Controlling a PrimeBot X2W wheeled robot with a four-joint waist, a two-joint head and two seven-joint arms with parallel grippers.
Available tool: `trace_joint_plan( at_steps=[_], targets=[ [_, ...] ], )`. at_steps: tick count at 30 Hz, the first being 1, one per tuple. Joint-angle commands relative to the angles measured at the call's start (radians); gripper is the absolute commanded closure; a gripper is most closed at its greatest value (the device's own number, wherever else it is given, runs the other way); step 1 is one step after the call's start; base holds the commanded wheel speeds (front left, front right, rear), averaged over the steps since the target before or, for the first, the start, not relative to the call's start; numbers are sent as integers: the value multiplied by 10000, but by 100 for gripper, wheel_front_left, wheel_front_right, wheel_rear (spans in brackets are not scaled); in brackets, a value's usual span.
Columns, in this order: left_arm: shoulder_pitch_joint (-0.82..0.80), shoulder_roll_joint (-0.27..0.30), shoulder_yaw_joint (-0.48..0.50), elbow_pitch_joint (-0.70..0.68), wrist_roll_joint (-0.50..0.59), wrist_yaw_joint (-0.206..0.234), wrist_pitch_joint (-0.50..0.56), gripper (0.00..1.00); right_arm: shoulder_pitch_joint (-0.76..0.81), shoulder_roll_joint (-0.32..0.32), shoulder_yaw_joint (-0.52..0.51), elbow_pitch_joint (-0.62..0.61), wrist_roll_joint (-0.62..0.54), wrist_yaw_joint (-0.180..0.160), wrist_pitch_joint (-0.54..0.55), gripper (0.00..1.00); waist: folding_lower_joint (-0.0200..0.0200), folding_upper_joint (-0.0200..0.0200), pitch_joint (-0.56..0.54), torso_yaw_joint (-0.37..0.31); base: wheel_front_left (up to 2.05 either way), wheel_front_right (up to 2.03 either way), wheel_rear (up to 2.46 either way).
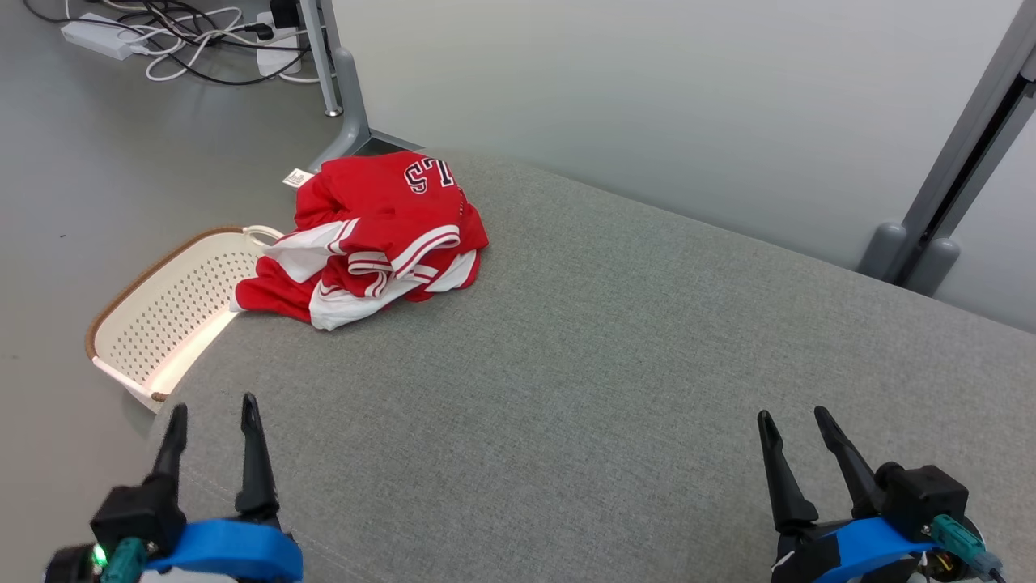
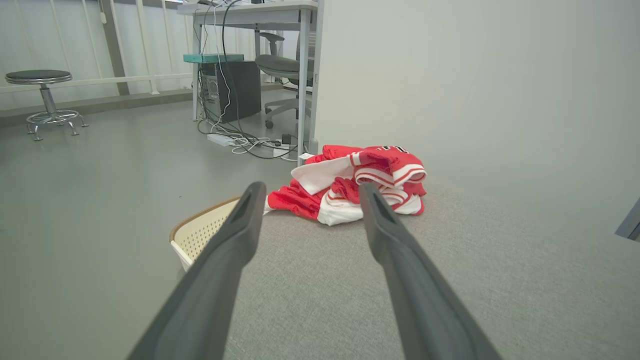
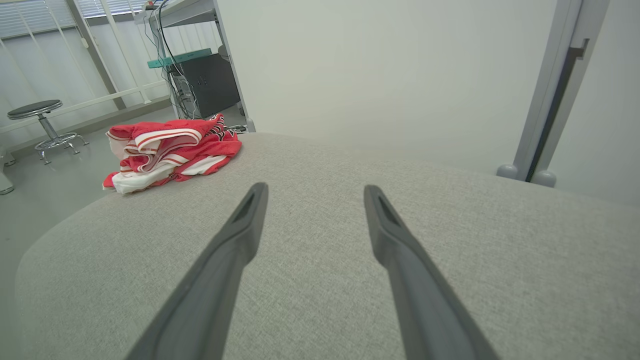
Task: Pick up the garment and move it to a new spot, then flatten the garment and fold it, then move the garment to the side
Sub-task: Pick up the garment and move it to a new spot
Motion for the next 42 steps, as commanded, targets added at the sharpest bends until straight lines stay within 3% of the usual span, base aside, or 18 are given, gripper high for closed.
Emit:
trace_joint_plan(
  at_steps=[1,7,12,16,25,30,34,38,42],
  targets=[
    [-443,196,152,-275,-100,-86,144,0,107,-56,-57,-6,77,4,-52,0,0,0,17,7,0,0,0],
    [-2344,1450,564,-832,-500,-740,1874,0,137,-59,-290,-158,90,4,-5,0,0,0,409,-75,0,0,0],
    [-4434,1973,869,-14,-1569,-1363,3613,0,-150,-60,-265,-462,-123,4,135,0,0,0,1043,-543,0,0,0],
    [-5736,2216,1233,879,-2525,-1543,4917,0,-458,-58,-188,-794,-318,4,330,0,0,0,1779,-1206,0,0,0],
    [-7199,2937,1933,2420,-3752,-1064,7470,0,-767,-55,-85,-1561,-908,4,838,0,0,0,3204,-2789,0,0,0],
    [-7540,3562,2046,2664,-3717,-695,8465,0,-742,-54,8,-2055,-1062,3,1067,0,0,0,3877,-3524,0,0,0],
    [-7614,4110,1956,2751,-3474,-653,8738,0,-698,-50,11,-2390,-1088,4,1159,0,0,0,4370,-3934,0,0,0],
    [-7768,4351,1906,3347,-3368,-816,8625,0,-764,-50,47,-2597,-1120,4,1163,0,0,0,4793,-4196,0,0,0],
    [-7834,4342,1897,3935,-3429,-632,8869,0,-853,-51,142,-2725,-1018,4,1113,0,0,0,5116,-4408,0,0,0]
  ],
)
